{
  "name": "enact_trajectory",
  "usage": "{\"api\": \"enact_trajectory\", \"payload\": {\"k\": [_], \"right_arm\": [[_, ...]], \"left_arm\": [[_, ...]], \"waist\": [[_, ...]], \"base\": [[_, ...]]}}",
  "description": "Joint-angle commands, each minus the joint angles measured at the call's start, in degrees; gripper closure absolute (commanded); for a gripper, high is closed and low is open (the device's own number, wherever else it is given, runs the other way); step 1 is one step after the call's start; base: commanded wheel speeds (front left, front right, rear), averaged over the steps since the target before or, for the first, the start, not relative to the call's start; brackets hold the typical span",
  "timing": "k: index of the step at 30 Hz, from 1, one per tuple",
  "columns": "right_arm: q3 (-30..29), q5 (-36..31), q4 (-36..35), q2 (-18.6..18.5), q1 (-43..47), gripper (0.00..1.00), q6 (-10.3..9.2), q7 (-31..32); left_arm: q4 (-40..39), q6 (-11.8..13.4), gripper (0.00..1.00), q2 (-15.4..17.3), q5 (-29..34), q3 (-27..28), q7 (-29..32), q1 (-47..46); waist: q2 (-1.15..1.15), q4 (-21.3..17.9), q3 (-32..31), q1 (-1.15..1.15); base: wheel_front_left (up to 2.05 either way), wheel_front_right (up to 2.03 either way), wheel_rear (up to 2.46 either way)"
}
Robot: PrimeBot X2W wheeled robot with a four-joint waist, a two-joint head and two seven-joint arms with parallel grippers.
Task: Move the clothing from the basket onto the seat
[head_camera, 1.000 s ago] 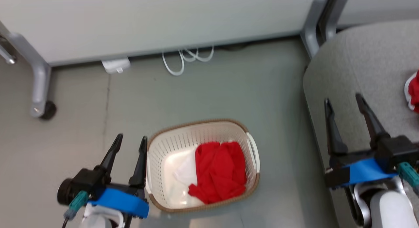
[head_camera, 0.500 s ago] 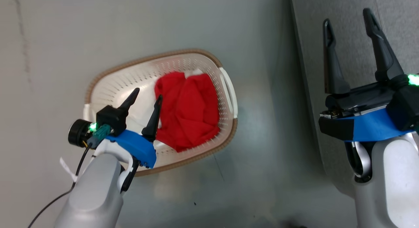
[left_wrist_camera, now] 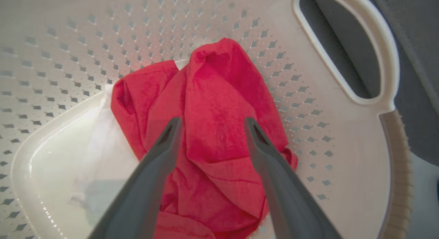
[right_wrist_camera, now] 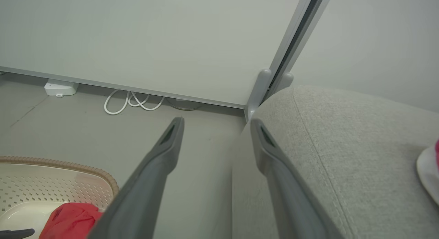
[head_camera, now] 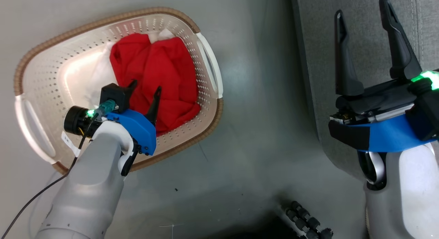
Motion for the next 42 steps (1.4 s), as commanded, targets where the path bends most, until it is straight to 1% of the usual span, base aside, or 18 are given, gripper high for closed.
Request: {"api": "enact_trajectory", "payload": {"k": [1, 2, 8, 11, 14, 19, 21, 25, 31, 34, 35, 36, 37, 38, 39, 42], "right_arm": [[0.54, 0.59, 0.11, 0.34, -1.15, 0.00, -0.02, -0.56], [1.08, 0.92, 0.30, 0.36, -1.31, 0.00, -0.03, -0.96], [2.38, 3.97, 0.95, 0.39, -1.42, 0.00, -0.02, -2.48], [2.16, 4.56, 1.27, 0.40, -0.23, 0.00, -0.02, -2.95], [1.93, 4.98, 1.15, 0.41, 0.87, 0.00, -0.02, -3.24], [1.63, 5.74, 0.62, 0.40, 2.16, 0.00, -0.02, -3.53], [1.77, 6.20, 0.69, 0.40, 2.57, 0.00, -0.03, -3.59], [1.89, 6.88, 0.70, 0.41, 3.02, 0.00, -0.02, -3.95], [1.57, 7.39, 0.91, 0.41, 3.61, 0.00, -0.02, -4.19], [1.50, 7.57, 0.65, 0.41, 3.44, 0.00, -0.03, -4.20], [1.51, 7.72, 0.53, 0.41, 3.38, 0.00, -0.02, -4.23], [1.52, 7.73, 0.44, 0.41, 3.31, 0.00, -0.02, -4.14], [1.54, 7.72, 0.35, 0.41, 3.27, 0.00, -0.03, -4.12], [1.58, 7.80, 0.26, 0.41, 3.22, 0.00, -0.02, -4.15], [1.56, 7.87, 0.23, 0.41, 3.17, 0.00, -0.03, -4.14], [1.55, 7.91, 0.26, 0.41, 3.09, 0.00, -0.03, -4.28]], "left_arm": [[1.53, -0.23, 0.00, 0.30, -0.43, 0.12, 0.52, -1.30], [3.51, -0.23, 0.00, -0.01, -0.73, 0.09, 1.15, -2.51], [8.62, 0.85, 0.00, 0.11, -1.37, 0.32, 2.72, -5.29], [10.65, 1.47, 0.00, -0.37, -2.13, 0.63, 3.48, -6.19], [12.26, 3.26, 0.00, -0.58, -2.49, 0.89, 4.38, -6.95], [13.31, 7.46, 0.00, -0.58, -2.00, 0.78, 3.41, -8.62], [13.71, 8.14, 0.00, -0.73, -2.41, 0.91, 3.53, -8.66], [14.48, 7.10, 0.00, -1.09, -3.59, 1.18, 5.78, -8.35], [15.05, 4.81, 0.00, -2.25, -6.06, 2.07, 9.50, -7.26], [15.23, 4.54, 0.00, -2.66, -6.81, 2.02, 10.60, -6.87], [15.30, 4.38, 0.15, -2.77, -6.91, 2.00, 11.08, -6.73], [15.33, 4.23, 0.25, -2.85, -7.15, 1.99, 11.37, -6.70], [15.34, 4.02, 0.54, -2.90, -7.28, 1.92, 11.53, -6.69], [15.37, 3.93, 0.72, -2.95, -7.17, 1.66, 11.67, -6.69], [15.40, 3.60, 1.00, -2.99, -7.17, 1.46, 11.83, -6.68], [15.47, 3.20, 1.00, -3.08, -7.59, 1.12, 12.71, -6.60]], "waist": [[0.00, -1.34, 1.76, -0.02], [0.00, -1.97, 2.55, -0.02], [0.00, -4.19, 4.72, -0.02], [0.00, -4.49, 5.00, -0.02], [0.00, -4.65, 5.18, -0.02], [0.00, -4.76, 5.67, -0.02], [0.00, -4.85, 5.77, -0.02], [0.00, -5.01, 5.84, -0.02], [0.00, -5.21, 5.72, -0.02], [0.00, -5.22, 5.63, -0.02], [0.00, -5.20, 5.62, -0.02], [0.00, -5.18, 5.61, -0.02], [0.00, -5.15, 5.60, -0.02], [0.00, -5.13, 5.59, -0.02], [0.00, -5.09, 5.60, -0.02], [0.00, -5.02, 5.63, -0.02]], "base": [[0.00, 0.00, 0.00], [0.00, 0.00, 0.00], [0.00, 0.00, 0.00], [0.00, 0.00, 0.00], [0.00, 0.00, 0.00], [0.00, 0.00, 0.00], [0.00, 0.00, 0.00], [0.00, 0.00, 0.00], [0.00, 0.00, 0.00], [0.00, 0.00, 0.00], [0.00, 0.00, 0.00], [0.00, 0.00, 0.00], [0.00, 0.00, 0.00], [0.00, 0.00, 0.00], [0.00, 0.00, 0.00], [0.00, 0.00, 0.00]]}}
